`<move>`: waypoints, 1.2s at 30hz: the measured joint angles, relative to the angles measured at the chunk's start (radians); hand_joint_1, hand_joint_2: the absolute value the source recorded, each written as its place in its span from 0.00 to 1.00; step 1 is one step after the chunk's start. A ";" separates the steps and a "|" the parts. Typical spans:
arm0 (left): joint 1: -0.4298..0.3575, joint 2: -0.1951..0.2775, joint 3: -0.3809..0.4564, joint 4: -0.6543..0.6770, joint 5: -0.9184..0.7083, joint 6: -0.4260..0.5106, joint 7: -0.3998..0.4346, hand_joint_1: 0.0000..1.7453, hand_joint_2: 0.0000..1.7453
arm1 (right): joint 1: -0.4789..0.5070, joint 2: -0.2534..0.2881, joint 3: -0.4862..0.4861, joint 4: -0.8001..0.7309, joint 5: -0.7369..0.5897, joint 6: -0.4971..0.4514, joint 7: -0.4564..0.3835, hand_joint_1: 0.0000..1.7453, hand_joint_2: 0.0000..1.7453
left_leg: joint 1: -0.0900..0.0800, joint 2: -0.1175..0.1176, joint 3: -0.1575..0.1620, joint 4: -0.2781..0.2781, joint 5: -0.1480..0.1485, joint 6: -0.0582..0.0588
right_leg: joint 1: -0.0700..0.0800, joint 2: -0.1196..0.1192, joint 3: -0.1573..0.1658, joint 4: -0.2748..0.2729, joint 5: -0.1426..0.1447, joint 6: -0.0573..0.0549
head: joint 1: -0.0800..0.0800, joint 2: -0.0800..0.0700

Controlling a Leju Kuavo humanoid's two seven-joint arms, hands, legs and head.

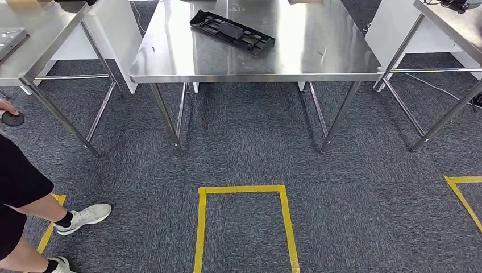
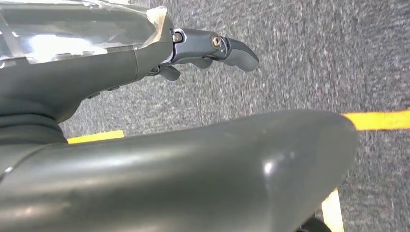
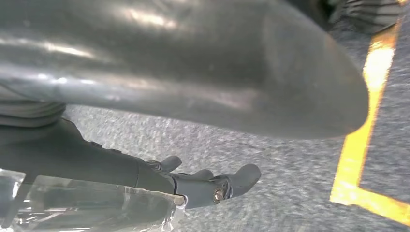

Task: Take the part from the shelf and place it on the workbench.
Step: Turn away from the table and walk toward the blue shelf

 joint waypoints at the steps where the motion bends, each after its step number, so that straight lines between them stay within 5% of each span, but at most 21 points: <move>1: 0.003 0.001 -0.001 0.001 0.000 -0.001 0.000 0.00 0.00 | 0.000 0.001 0.000 0.001 -0.001 -0.001 -0.001 0.00 0.00 | 0.003 -0.001 -0.007 0.007 -0.016 -0.005 | -0.003 -0.002 -0.012 0.003 0.010 -0.012 | -0.001 0.000; 4: 0.011 0.003 -0.005 0.004 -0.006 -0.007 0.002 0.00 0.00 | 0.003 0.000 0.000 0.005 -0.007 -0.012 -0.005 0.00 0.00 | 0.007 -0.006 -0.042 0.140 -0.176 -0.016 | -0.005 -0.008 -0.059 0.004 0.050 -0.041 | -0.007 0.000; 5: 0.013 0.003 -0.008 0.004 -0.013 -0.010 0.001 0.00 0.00 | 0.004 -0.001 -0.001 0.005 -0.011 -0.020 -0.010 0.00 0.00 | 0.007 -0.007 -0.054 0.210 -0.218 -0.019 | -0.003 -0.009 -0.075 0.005 0.063 -0.044 | -0.008 0.000; 6: 0.013 0.003 -0.013 0.004 -0.022 -0.014 0.001 0.00 0.00 | 0.005 -0.002 -0.002 0.005 -0.014 -0.028 -0.015 0.00 0.00 | 0.007 -0.008 -0.061 0.271 -0.230 -0.020 | -0.001 -0.010 -0.091 0.006 0.074 -0.045 | -0.009 0.000; 8: 0.014 0.003 -0.023 0.005 -0.035 -0.020 0.000 0.00 0.00 | 0.008 -0.003 -0.003 0.006 -0.020 -0.035 -0.024 0.00 0.00 | 0.007 -0.008 -0.039 0.313 -0.182 -0.020 | 0.001 -0.011 -0.120 0.014 0.093 -0.040 | -0.009 0.000; 10: 0.014 0.003 -0.031 0.005 -0.038 -0.026 0.000 0.00 0.00 | 0.009 -0.006 -0.003 0.007 -0.022 -0.036 -0.027 0.00 0.00 | 0.009 -0.009 0.052 0.218 -0.138 -0.016 | 0.001 -0.011 -0.148 0.031 0.105 -0.032 | -0.010 0.000; 13: 0.011 0.004 -0.038 0.005 -0.044 -0.029 0.000 0.00 0.00 | 0.009 -0.008 -0.004 0.007 -0.023 -0.039 -0.031 0.00 0.00 | 0.005 -0.012 0.176 0.039 -0.178 -0.003 | 0.007 -0.012 -0.173 0.056 0.114 -0.018 | -0.010 0.000; 17: 0.009 0.004 -0.057 0.005 -0.074 -0.039 0.007 0.00 0.00 | 0.010 -0.014 -0.005 0.009 -0.027 -0.051 -0.047 0.00 0.00 | 0.007 -0.004 0.172 -0.008 -0.181 0.029 | 0.010 -0.011 -0.215 0.095 0.107 0.006 | -0.007 0.000; 21: 0.003 0.006 -0.075 0.005 -0.084 -0.043 0.015 0.00 0.00 | 0.011 -0.023 -0.011 0.010 -0.038 -0.049 -0.062 0.00 0.00 | 0.004 0.020 0.141 -0.009 -0.154 0.041 | 0.004 -0.005 -0.307 0.325 -0.009 0.000 | -0.003 0.000; 23: -0.001 0.005 -0.080 0.005 -0.080 -0.043 0.012 0.00 0.00 | 0.011 -0.026 -0.013 0.010 -0.040 -0.045 -0.063 0.00 0.00 | 0.003 0.038 0.131 -0.008 -0.145 0.038 | 0.001 -0.006 -0.284 0.324 -0.010 0.014 | -0.003 0.000; 26: -0.015 0.003 -0.082 0.004 -0.071 -0.036 0.002 0.00 0.00 | 0.002 -0.027 -0.013 0.010 -0.042 -0.033 -0.057 0.00 0.00 | 0.001 0.065 0.124 -0.002 -0.138 0.027 | -0.003 -0.049 -0.149 0.117 0.045 0.033 | -0.002 0.000; 28: -0.032 0.003 -0.082 0.002 -0.061 -0.029 0.002 0.00 0.00 | -0.008 -0.025 -0.016 0.010 -0.045 -0.023 -0.048 0.00 0.00 | -0.004 0.081 0.122 0.003 -0.136 0.016 | 0.001 -0.070 -0.114 0.049 0.062 0.021 | -0.005 0.000; 30: -0.046 0.002 -0.082 0.000 -0.045 -0.026 0.004 0.00 0.00 | -0.012 -0.021 -0.019 0.010 -0.042 -0.012 -0.038 0.00 0.00 | -0.003 0.095 0.123 0.003 -0.134 0.005 | 0.002 -0.053 -0.122 0.049 0.069 0.001 | -0.008 0.000; 33: -0.046 0.004 -0.079 -0.002 -0.025 -0.020 -0.005 0.00 0.00 | -0.012 -0.007 -0.019 0.010 -0.028 0.000 -0.018 0.00 0.00 | 0.005 0.042 0.096 0.066 -0.189 -0.012 | -0.006 -0.025 -0.128 0.046 0.085 -0.026 | -0.011 0.000; 36: -0.020 0.011 -0.067 -0.002 0.000 -0.012 -0.024 0.00 0.00 | -0.010 0.008 -0.019 0.010 -0.016 0.011 0.003 0.00 0.00 | 0.006 -0.010 0.014 0.254 -0.292 -0.017 | -0.001 0.008 -0.143 0.048 0.096 -0.043 | -0.013 0.000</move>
